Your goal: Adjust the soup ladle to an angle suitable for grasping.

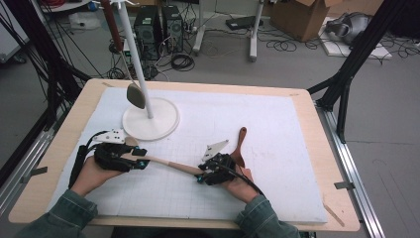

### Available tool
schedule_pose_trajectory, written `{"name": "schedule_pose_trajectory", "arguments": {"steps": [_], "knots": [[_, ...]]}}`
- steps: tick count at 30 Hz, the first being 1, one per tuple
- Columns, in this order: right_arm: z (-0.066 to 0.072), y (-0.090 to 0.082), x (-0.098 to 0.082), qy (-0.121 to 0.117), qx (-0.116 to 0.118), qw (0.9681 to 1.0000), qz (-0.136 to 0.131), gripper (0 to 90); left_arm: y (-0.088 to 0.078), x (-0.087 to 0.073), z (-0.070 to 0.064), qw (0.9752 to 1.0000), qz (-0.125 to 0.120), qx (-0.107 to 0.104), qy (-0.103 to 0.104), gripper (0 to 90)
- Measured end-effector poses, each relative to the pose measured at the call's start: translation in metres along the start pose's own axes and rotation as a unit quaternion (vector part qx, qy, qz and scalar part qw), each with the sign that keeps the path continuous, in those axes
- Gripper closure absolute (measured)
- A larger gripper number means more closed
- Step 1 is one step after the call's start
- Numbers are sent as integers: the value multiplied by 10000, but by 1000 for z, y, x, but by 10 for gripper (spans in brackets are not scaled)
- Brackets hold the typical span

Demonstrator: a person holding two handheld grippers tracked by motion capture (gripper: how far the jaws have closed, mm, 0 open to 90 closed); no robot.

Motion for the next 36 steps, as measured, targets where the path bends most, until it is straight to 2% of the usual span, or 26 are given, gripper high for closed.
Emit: {"name": "schedule_pose_trajectory", "arguments": {"steps": [2, 4, 6, 8, 15, 26, 36], "knots": [[1, 1, 0, -91, -51, 9999, 6, 608, 0, 0, 0, 10000, -23, -34, -2, 513], [0, 0, 0, -75, -53, 10000, -24, 670, -1, 1, 0, 10000, -46, -42, -12, 501], [0, 0, 0, -51, -26, 10000, 8, 674, -2, 1, 0, 10000, -68, -63, -2, 486], [-1, 0, 0, -137, -28, 9999, -20, 676, -2, 1, 1, 9999, -72, -73, 13, 480], [-2, -4, 0, -156, 157, 9998, -19, 678, -2, 3, 2, 9999, -77, -106, 8, 480], [3, -28, 1, -341, 250, 9991, -52, 678, 4, 11, -3, 9997, -24, -183, 162, 448], [4, -42, 5, -372, 290, 9988, -108, 678, 18, 21, -10, 9988, 17, -344, 345, 448]]}}
Point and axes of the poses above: each handheld gripper's, and its own axes: y roughly forward along the jaws, x roughly out of its top, z roughly to its left, the point moved 2 cm from there along y, roughly forward along the jaws, and after that the axes turned 1 degree about y, right-handed, at the moved point
